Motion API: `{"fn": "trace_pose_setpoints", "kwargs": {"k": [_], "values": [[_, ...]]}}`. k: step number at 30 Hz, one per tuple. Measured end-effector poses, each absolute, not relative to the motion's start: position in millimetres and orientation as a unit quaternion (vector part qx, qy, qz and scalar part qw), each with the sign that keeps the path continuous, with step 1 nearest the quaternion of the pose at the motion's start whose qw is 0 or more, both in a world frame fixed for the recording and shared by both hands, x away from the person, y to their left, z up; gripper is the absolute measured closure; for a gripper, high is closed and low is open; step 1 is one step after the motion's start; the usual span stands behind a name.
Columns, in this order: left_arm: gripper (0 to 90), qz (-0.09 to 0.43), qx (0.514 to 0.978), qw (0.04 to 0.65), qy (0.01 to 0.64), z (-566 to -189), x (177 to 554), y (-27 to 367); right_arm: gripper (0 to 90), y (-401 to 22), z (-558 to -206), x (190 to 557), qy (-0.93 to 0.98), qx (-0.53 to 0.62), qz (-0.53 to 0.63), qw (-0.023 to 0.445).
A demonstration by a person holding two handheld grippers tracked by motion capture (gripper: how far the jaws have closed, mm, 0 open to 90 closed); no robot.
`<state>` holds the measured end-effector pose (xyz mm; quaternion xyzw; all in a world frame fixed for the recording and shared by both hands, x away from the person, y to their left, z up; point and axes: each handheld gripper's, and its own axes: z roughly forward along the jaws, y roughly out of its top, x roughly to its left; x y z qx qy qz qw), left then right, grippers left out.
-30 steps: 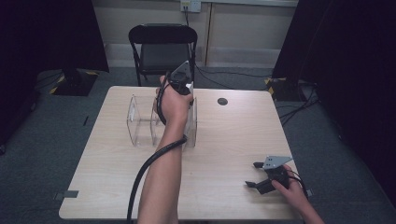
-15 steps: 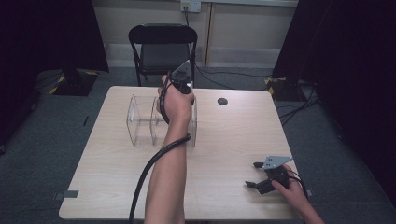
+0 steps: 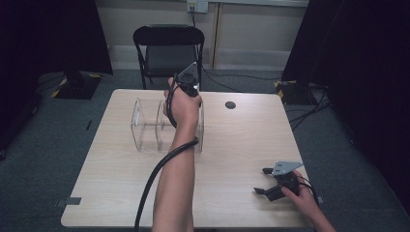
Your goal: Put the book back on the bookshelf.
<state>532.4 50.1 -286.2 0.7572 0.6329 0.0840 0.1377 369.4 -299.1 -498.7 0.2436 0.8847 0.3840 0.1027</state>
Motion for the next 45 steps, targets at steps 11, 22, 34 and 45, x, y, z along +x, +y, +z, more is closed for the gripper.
{"fn": "trace_pose_setpoints", "kwargs": {"k": [11,22,34,45], "values": [[53.4,0.092,0.756,0.140,0.633,-289,535,49,12.8,-299,-499,369,0.885,0.243,0.384,0.103],[53.4,0.105,0.750,0.142,0.638,-294,536,44,12.8,-299,-499,369,0.885,0.243,0.384,0.103],[53.4,0.107,0.742,0.146,0.645,-296,539,45,12.8,-299,-499,370,0.885,0.242,0.384,0.103],[53.3,0.117,0.739,0.149,0.646,-301,539,43,12.8,-299,-499,369,0.885,0.244,0.384,0.102]]}}
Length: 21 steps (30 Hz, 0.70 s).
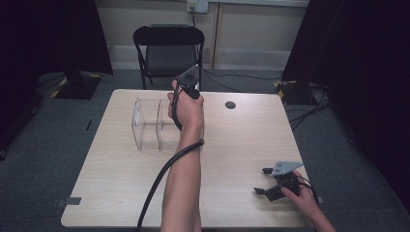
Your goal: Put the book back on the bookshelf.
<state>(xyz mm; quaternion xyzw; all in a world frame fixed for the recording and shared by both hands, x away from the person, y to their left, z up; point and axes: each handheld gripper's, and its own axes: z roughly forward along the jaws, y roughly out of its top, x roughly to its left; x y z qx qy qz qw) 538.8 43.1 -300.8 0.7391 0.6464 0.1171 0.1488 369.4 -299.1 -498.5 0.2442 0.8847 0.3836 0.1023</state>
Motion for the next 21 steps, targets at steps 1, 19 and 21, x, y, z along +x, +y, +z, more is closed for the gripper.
{"fn": "trace_pose_setpoints", "kwargs": {"k": [1,19,21], "values": [[53.2,0.117,0.741,0.147,0.645,-300.7,538.7,42.7,12.8,-299.1,-498.5,369.3,0.885,0.244,0.384,0.102],[49.5,0.106,0.755,0.145,0.630,-303.7,534.8,38.9,12.8,-299.1,-498.7,369.4,0.885,0.243,0.384,0.103],[49.0,0.105,0.755,0.146,0.630,-303.7,534.4,38.9,12.8,-299.1,-498.7,369.3,0.885,0.243,0.384,0.103]]}}
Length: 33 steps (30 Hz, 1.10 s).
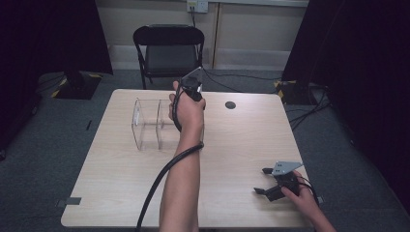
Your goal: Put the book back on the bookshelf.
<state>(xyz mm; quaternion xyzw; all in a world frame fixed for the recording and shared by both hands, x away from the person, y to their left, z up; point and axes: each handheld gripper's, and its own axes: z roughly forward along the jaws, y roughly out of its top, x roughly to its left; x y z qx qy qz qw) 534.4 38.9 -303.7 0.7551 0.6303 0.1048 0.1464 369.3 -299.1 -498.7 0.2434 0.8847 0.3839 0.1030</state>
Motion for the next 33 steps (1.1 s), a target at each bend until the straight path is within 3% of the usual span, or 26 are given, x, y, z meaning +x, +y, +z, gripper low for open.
{"fn": "trace_pose_setpoints", "kwargs": {"k": [33], "values": [[40.1,0.074,0.769,0.167,0.613,-293,517,49,12.7,-299,-499,369,0.885,0.243,0.384,0.103]]}}
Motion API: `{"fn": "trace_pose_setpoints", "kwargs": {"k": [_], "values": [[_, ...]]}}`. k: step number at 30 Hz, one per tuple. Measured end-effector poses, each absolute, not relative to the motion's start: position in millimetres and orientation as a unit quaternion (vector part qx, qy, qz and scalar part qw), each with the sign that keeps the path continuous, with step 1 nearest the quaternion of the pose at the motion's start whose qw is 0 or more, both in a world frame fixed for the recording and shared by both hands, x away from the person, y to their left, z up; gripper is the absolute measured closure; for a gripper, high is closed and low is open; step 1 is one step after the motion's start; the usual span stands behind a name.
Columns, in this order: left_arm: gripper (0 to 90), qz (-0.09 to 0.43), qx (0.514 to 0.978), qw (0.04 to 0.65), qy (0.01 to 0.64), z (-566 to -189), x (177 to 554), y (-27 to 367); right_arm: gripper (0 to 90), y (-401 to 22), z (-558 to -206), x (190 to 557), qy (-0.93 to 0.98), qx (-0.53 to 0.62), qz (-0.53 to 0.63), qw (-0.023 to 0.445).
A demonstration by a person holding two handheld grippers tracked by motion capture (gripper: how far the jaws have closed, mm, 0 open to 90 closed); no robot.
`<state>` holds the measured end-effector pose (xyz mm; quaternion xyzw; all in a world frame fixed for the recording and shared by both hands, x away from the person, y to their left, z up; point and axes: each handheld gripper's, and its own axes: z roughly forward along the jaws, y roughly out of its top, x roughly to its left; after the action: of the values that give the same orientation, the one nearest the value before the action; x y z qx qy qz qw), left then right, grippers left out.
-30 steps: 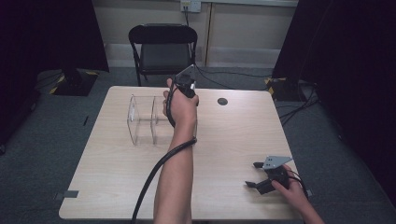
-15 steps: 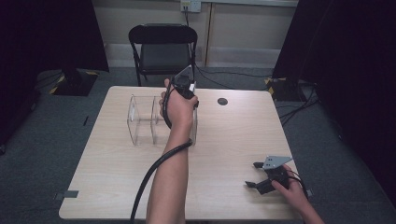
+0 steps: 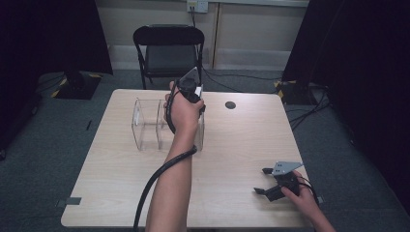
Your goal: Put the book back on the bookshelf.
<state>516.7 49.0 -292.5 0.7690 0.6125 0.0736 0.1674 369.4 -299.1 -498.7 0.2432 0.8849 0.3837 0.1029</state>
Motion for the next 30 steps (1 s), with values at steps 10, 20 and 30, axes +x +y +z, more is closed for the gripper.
{"fn": "trace_pose_setpoints", "kwargs": {"k": [10,20,30], "values": [[34.7,0.071,0.774,0.172,0.605,-291,512,48,12.7,-299,-499,369,0.885,0.243,0.384,0.103],[33.0,0.071,0.778,0.184,0.597,-291,508,51,12.7,-299,-499,369,0.885,0.243,0.384,0.103],[33.2,0.061,0.776,0.199,0.595,-291,503,57,12.7,-299,-499,369,0.885,0.244,0.384,0.103]]}}
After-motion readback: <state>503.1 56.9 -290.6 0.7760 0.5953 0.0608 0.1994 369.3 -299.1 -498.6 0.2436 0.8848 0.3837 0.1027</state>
